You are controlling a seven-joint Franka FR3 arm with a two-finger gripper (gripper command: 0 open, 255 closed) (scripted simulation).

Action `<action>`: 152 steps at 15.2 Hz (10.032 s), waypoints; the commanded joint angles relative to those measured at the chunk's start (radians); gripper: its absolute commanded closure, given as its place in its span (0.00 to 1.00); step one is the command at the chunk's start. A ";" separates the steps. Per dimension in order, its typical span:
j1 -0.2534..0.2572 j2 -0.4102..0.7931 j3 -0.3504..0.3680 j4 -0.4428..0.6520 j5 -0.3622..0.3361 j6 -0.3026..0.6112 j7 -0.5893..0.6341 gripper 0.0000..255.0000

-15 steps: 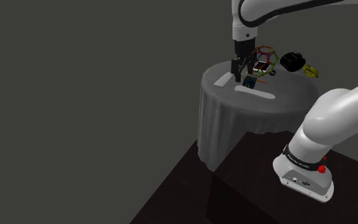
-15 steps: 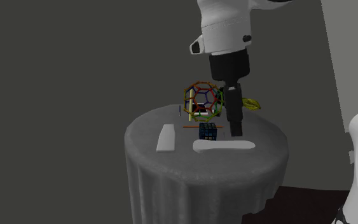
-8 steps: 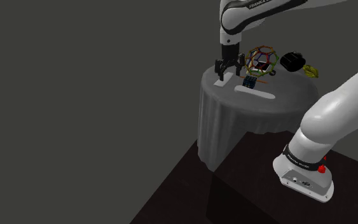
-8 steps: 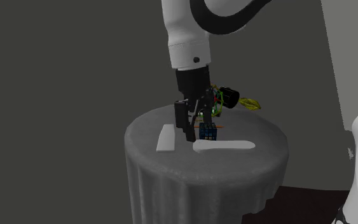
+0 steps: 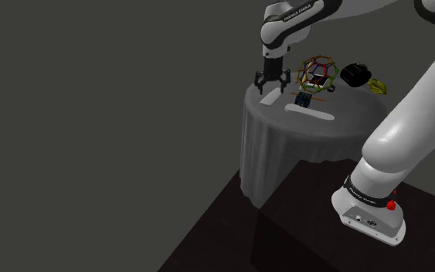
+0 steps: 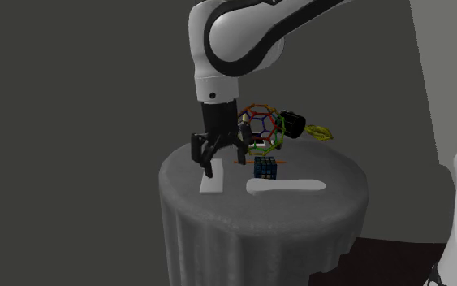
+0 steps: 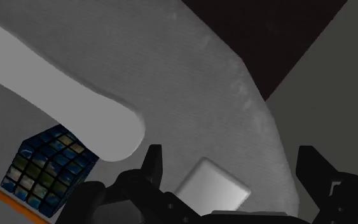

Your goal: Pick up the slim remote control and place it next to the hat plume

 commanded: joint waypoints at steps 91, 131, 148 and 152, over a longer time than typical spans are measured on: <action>-0.274 -0.211 -0.300 0.010 -0.106 -0.109 0.082 1.00; -0.414 -0.204 -0.596 -0.305 -0.228 0.244 -0.238 1.00; -0.401 -0.136 -0.623 -0.345 -0.202 0.347 -0.261 0.00; -0.406 -0.163 -0.613 -0.330 -0.214 0.306 -0.251 0.00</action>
